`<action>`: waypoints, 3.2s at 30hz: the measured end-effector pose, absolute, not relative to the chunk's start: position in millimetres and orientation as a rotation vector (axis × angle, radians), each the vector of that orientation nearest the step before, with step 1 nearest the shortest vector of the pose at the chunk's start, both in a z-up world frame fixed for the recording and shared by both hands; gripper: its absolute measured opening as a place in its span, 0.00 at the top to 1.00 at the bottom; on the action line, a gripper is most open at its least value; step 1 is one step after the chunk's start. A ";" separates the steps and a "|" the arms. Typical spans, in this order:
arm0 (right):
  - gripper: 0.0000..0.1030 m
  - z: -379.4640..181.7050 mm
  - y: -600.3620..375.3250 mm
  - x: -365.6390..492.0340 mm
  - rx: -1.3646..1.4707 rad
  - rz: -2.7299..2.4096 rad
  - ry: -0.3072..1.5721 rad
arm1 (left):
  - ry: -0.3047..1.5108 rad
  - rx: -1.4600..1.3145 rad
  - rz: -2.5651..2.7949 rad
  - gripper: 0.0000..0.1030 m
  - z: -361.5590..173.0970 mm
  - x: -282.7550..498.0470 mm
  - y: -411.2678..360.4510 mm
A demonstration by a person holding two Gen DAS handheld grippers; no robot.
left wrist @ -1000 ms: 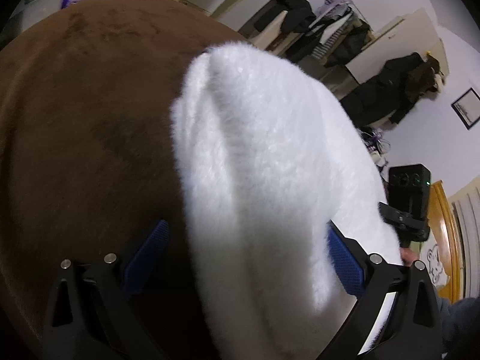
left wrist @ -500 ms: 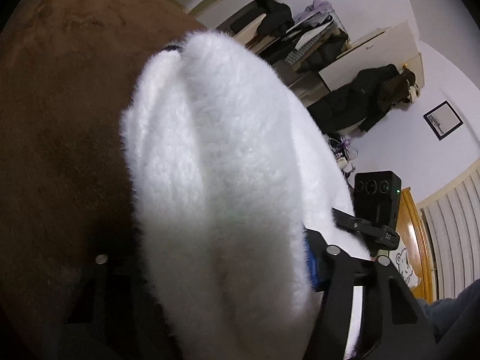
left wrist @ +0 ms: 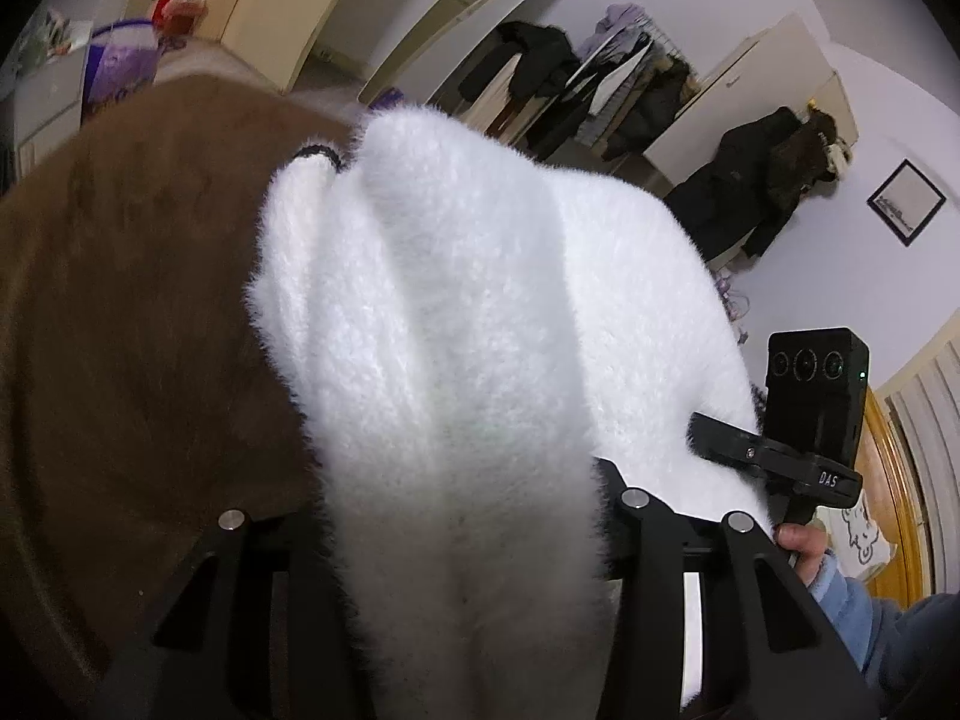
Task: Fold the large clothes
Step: 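Lift the folded cardigan with both tools, rolling it over, then carry the folded cardigan with both tools toward the green clothes stack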
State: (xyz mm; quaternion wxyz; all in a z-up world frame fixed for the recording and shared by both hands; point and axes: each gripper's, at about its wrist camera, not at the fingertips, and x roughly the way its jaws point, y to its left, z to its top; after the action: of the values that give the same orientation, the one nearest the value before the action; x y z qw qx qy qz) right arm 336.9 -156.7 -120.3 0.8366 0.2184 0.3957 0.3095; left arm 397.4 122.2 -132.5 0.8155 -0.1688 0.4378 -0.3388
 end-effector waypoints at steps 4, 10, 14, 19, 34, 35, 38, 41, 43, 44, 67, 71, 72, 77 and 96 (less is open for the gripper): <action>0.45 -81.4 -155.1 325.2 0.442 0.664 0.808 | 0.871 -0.348 -0.735 0.56 -94.0 377.9 126.5; 0.45 -41.4 -154.8 279.4 0.445 0.659 0.787 | 0.848 -0.301 -0.734 0.56 -44.2 342.0 117.2; 0.46 -41.3 -161.6 247.1 0.471 0.631 0.802 | 0.869 -0.288 -0.740 0.56 -39.0 317.0 106.5; 0.46 -46.7 -170.0 188.1 0.479 0.581 0.804 | 0.899 -0.287 -0.785 0.56 -49.0 282.7 104.8; 0.46 4.2 -304.2 75.1 0.548 0.361 0.687 | 0.888 -0.125 -1.028 0.56 -17.4 250.1 -22.8; 0.46 9.3 -317.5 65.2 0.548 0.339 0.681 | 0.885 -0.119 -1.054 0.56 -14.7 249.1 -38.5; 0.46 23.3 -364.5 31.4 0.554 0.248 0.663 | 0.876 -0.092 -1.145 0.56 -8.8 240.4 -97.5; 0.46 34.2 -414.9 -9.5 0.566 0.128 0.637 | 0.887 -0.083 -1.250 0.56 -7.8 229.4 -168.1; 0.46 35.3 -449.5 -37.6 0.584 0.056 0.624 | 0.893 -0.060 -1.305 0.56 -9.1 220.2 -201.2; 0.46 34.9 -463.4 -48.4 0.598 0.027 0.617 | 0.900 -0.037 -1.347 0.56 -9.7 212.4 -229.7; 0.43 -101.0 -611.7 -179.1 0.914 -0.281 0.593 | 1.123 0.256 -1.530 0.56 -106.9 133.8 -459.7; 0.39 -108.6 -605.2 -175.2 0.900 -0.322 0.603 | 1.152 0.267 -1.511 0.55 -118.9 139.5 -468.4; 0.38 -111.4 -604.7 -172.8 0.899 -0.325 0.604 | 1.150 0.272 -1.510 0.55 -119.1 139.0 -468.6; 0.22 -105.3 -609.5 -161.6 0.825 -0.444 0.638 | 1.170 0.264 -1.483 0.44 -123.6 143.3 -465.3; 0.35 -42.4 -521.9 -156.5 0.380 -0.523 0.717 | 0.790 0.363 -1.328 0.06 -15.5 96.7 -403.4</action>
State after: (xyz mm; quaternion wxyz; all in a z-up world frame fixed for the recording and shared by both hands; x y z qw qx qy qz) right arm -156.5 -521.9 -42.4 0.8856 0.1827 0.3448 -0.2517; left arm 96.7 -403.4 -15.5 0.7013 0.1631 0.3546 -0.5966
